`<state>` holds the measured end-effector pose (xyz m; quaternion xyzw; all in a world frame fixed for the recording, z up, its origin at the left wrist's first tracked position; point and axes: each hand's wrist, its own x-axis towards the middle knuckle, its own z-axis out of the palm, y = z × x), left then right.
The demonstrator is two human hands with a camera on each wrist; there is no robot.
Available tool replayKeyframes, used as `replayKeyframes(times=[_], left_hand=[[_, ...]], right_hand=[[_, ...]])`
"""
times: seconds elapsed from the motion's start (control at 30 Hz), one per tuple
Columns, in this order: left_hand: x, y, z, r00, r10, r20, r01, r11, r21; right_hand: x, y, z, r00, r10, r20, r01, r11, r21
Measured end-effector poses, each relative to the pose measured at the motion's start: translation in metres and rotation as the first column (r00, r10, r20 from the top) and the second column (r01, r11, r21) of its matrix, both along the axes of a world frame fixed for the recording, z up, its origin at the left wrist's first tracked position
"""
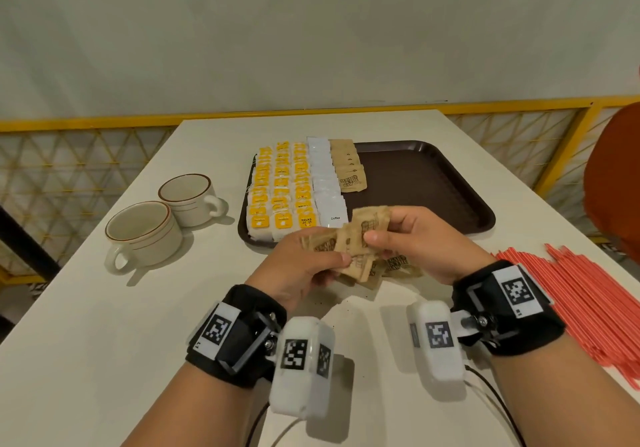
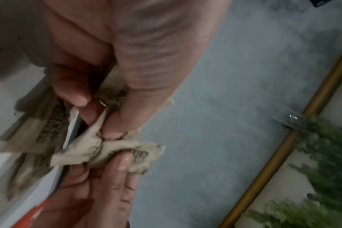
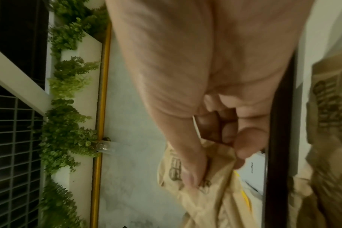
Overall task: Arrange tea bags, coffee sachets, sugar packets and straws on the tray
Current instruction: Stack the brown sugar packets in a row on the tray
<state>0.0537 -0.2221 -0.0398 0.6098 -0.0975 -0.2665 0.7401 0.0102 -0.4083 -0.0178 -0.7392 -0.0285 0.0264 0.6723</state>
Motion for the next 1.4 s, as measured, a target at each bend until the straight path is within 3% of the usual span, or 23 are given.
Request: replayKeyframes(times=[0.1, 0.23, 0.33, 0.53, 0.7, 0.87, 1.03, 1.17, 1.27, 1.4], left_hand=[[-0.002, -0.002, 0.006, 0.993, -0.037, -0.11, 0.026, 0.995, -0.093], [0.002, -0.007, 0.009, 0.939, -0.027, -0.344, -0.09, 0.944, -0.318], [-0.001, -0.011, 0.009, 0.913, -0.06, -0.404, -0.126, 0.9, -0.417], [0.002, -0.011, 0.001, 0.908, 0.044, -0.416, -0.231, 0.883, -0.41], [-0.001, -0.008, 0.009, 0.877, -0.05, -0.479, -0.177, 0.892, -0.416], [-0.001, -0.008, 0.01, 0.852, -0.141, -0.503, -0.116, 0.887, -0.446], [0.0, -0.008, 0.011, 0.852, -0.091, -0.516, -0.21, 0.842, -0.496], [-0.001, -0.009, 0.012, 0.855, -0.062, -0.515, -0.238, 0.835, -0.496], [-0.003, -0.01, 0.013, 0.853, -0.034, -0.522, -0.27, 0.825, -0.496], [-0.001, -0.009, 0.012, 0.879, -0.03, -0.477, -0.2, 0.884, -0.423]], right_hand=[[-0.001, 0.0, 0.001, 1.0, -0.001, -0.027, 0.001, 1.0, 0.015], [0.002, 0.004, 0.002, 0.993, -0.079, -0.09, 0.102, 0.953, 0.286], [0.003, 0.019, -0.003, 0.989, -0.126, -0.083, 0.145, 0.948, 0.285], [0.002, 0.026, -0.001, 0.989, -0.122, -0.079, 0.138, 0.962, 0.235], [0.0, 0.017, 0.012, 0.983, -0.186, -0.008, 0.182, 0.95, 0.255], [-0.002, 0.019, 0.025, 0.992, -0.124, -0.024, 0.124, 0.915, 0.385], [-0.002, 0.023, 0.031, 0.976, -0.207, 0.069, 0.19, 0.962, 0.197], [-0.001, 0.026, 0.031, 0.973, -0.23, 0.02, 0.216, 0.938, 0.271], [0.001, 0.027, 0.035, 0.971, -0.23, 0.072, 0.211, 0.956, 0.203], [0.002, 0.026, 0.041, 0.962, -0.25, 0.112, 0.241, 0.967, 0.083]])
